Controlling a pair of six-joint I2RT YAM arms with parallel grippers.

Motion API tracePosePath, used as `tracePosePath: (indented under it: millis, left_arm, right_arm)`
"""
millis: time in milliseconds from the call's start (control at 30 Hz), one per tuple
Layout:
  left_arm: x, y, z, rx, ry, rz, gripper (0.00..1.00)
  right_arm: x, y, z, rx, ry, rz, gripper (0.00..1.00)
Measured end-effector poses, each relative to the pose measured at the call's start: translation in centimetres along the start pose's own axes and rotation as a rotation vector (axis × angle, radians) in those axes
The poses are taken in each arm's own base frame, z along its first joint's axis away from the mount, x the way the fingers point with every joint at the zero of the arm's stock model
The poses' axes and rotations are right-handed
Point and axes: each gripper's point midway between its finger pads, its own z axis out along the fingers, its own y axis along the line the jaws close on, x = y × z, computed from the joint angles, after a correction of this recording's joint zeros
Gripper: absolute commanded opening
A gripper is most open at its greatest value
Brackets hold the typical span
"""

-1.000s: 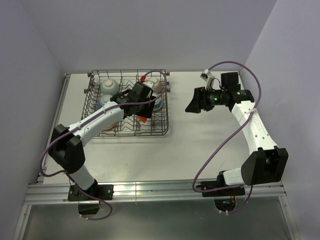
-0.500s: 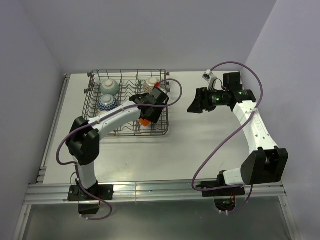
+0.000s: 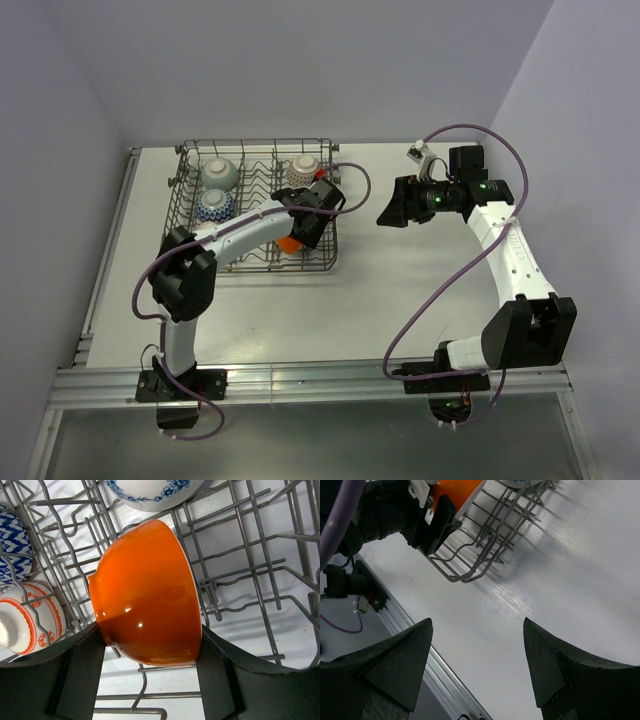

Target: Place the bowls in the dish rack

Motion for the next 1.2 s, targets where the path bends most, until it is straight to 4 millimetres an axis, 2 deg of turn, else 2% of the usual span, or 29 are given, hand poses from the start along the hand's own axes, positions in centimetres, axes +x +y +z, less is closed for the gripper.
tracePosePath:
  millis: [200,267,333,467,533,600,700,767,967,1200]
  left_arm:
    - [-0.2,-0.2,0.3,-0.006,0.010,0.007,0.21]
    - [-0.3,-0.3,0.5,-0.008,0.010,0.009,0.35]
    - [-0.4,-0.5,0.6,-0.007,0.007,0.009,0.37]
    - [-0.2,-1.2,0.9,0.010,0.019,0.017,0.55]
    - [0.0,-1.5,1.0,0.011,0.023,0.024,0.57]
    - [0.1,-1.5,0.9,0.012,0.025,0.027,0.68]
    - [0.1,-1.5,0.9,0.013,0.026,0.030,0.77]
    - [0.1,-1.6,0.9,0.016,0.028,0.032,0.86]
    - [0.4,-2.2,0.7,0.044,0.037,0.038,0.93]
    - [0.2,-3.0,0.4,0.088,0.038,0.037,0.95]
  right_arm:
    - [0.1,-0.1,-0.1,0.001,0.003,0.003,0.80]
    - [0.2,-0.1,-0.1,0.001,0.004,0.004,0.80]
    - [0.2,-0.1,-0.1,0.002,0.004,0.004,0.80]
    - [0.3,-0.2,-0.2,0.002,0.007,0.004,0.80]
    - [0.3,-0.2,-0.2,0.003,0.009,0.003,0.80]
    - [0.4,-0.2,-0.2,0.002,0.010,0.003,0.80]
    - [0.4,-0.2,-0.2,0.002,0.012,0.003,0.80]
    - [0.4,-0.2,-0.2,0.002,0.013,0.002,0.81]
    - [0.5,-0.2,-0.2,0.002,0.014,0.001,0.81]
    - [0.6,-0.1,-0.2,0.002,0.017,0.005,0.81]
